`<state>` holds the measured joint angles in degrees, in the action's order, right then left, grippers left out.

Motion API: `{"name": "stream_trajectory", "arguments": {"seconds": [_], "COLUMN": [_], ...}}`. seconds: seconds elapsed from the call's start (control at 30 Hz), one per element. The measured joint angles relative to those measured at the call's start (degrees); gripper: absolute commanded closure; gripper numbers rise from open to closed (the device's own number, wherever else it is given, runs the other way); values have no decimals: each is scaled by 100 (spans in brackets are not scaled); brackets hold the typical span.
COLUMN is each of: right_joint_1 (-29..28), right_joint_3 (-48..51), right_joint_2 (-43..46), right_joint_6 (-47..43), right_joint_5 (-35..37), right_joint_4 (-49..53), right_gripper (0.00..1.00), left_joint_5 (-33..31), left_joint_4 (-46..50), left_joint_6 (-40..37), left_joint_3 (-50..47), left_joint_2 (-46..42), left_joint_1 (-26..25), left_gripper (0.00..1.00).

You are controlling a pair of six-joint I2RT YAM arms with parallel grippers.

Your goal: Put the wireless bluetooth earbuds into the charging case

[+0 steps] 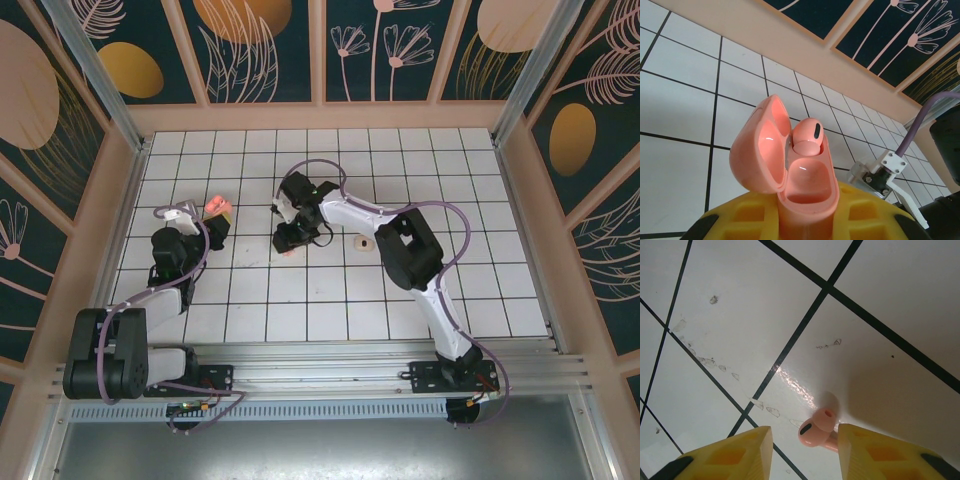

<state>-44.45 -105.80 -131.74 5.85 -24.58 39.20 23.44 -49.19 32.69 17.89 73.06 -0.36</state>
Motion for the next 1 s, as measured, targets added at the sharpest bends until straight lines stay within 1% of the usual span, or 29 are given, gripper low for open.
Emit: {"name": "stream_trajectory", "arguments": {"seconds": [0.23, 0.5, 0.6, 0.7, 0.8, 1.0], "right_joint_1": [0, -15, -44, -72, -90, -94], "right_joint_3": [256, 636, 658, 651, 490, -68], "right_joint_2": [11, 273, 321, 400, 439, 461], "right_joint_6": [0, 57, 136, 332, 459, 363], "right_joint_5": [-136, -214, -269, -271, -162, 356], "right_joint_4": [-72, -125, -107, 0, 247, 728], "right_gripper": [63, 64, 63, 60, 59, 59], "left_joint_5": [0, 2, 2, 4, 4, 4], "left_joint_4": [24, 46, 61, 61, 66, 85], "left_joint_6": [0, 0, 0, 0, 0, 0], "left_joint_3": [0, 0, 0, 0, 0, 0], "left_joint_2": [0, 0, -7, -7, -42, -116], "left_joint_1": [0, 0, 0, 0, 0, 0], "left_gripper": [87, 87, 87, 87, 87, 87]}}
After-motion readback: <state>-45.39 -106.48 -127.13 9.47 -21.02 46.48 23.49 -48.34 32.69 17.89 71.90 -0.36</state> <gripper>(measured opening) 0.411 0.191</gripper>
